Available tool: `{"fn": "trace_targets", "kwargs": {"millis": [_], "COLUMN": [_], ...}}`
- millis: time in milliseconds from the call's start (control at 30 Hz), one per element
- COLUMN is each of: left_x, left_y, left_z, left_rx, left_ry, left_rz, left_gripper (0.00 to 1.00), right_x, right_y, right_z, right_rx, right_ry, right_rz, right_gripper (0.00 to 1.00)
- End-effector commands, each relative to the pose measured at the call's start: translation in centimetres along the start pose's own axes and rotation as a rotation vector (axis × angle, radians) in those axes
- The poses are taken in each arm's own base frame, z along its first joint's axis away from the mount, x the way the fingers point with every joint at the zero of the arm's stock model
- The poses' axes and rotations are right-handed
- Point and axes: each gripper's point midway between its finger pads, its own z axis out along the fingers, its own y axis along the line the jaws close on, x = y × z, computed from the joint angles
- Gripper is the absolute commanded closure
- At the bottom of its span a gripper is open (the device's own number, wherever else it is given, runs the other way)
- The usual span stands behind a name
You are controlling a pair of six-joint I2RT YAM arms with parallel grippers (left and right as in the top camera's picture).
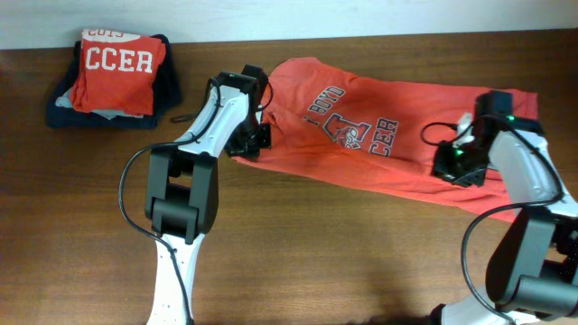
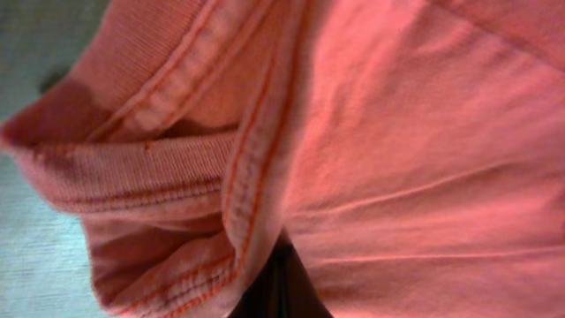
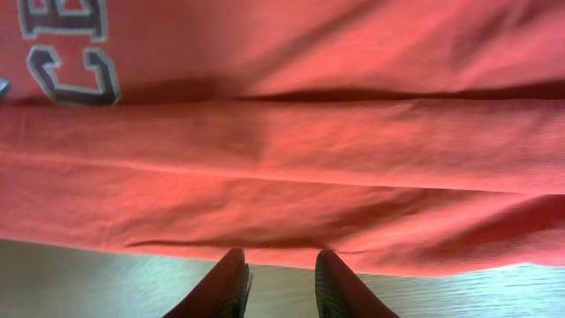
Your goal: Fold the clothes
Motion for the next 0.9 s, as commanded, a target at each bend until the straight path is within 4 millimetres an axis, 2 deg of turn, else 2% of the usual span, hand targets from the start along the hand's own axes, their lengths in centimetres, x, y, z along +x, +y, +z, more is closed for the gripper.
{"fn": "trace_targets", "kwargs": {"millis": [0,200,300,400,533,633,733,867], "left_x": [2.2,3.8,4.0,4.0,3.7,3.1,2.3,1.2], "left_y": [4.2,6.3,6.5,6.5,6.3,5.9,5.4,4.2], "left_z": [3.3,2.5,2.3,2.1,1.1,-0.5,-2.7,-3.7], "left_rx": [-0.208,-0.320,-0.337,-0.334,-0.322,-0.300,-0.266,-0.197], "left_ry": [0.117,0.174,0.180,0.174,0.143,0.088,0.009,-0.051], "left_rz": [-0.064,-0.084,-0.083,-0.084,-0.095,-0.101,-0.108,-0.112], "left_gripper": [0.99,0.99,1.00,0.99,0.99,0.99,1.00,1.00], "right_x": [1.2,3.2,3.9,4.9,5.9,6.2,7.6,7.9], "right_y": [2.5,6.2,8.3,11.3,13.4,15.3,17.0,17.2], "right_z": [0.7,1.3,1.6,2.0,2.2,2.3,2.6,3.6], "right_rx": [-0.009,-0.015,-0.025,-0.043,-0.056,-0.097,-0.159,-0.135], "right_ry": [0.041,0.085,0.087,0.076,0.074,0.054,0.066,0.077], "right_rz": [-0.090,-0.244,-0.361,-0.488,-0.558,-0.631,-0.845,-0.947], "right_gripper": [0.69,0.72,0.73,0.76,0.77,0.79,0.81,0.88]}}
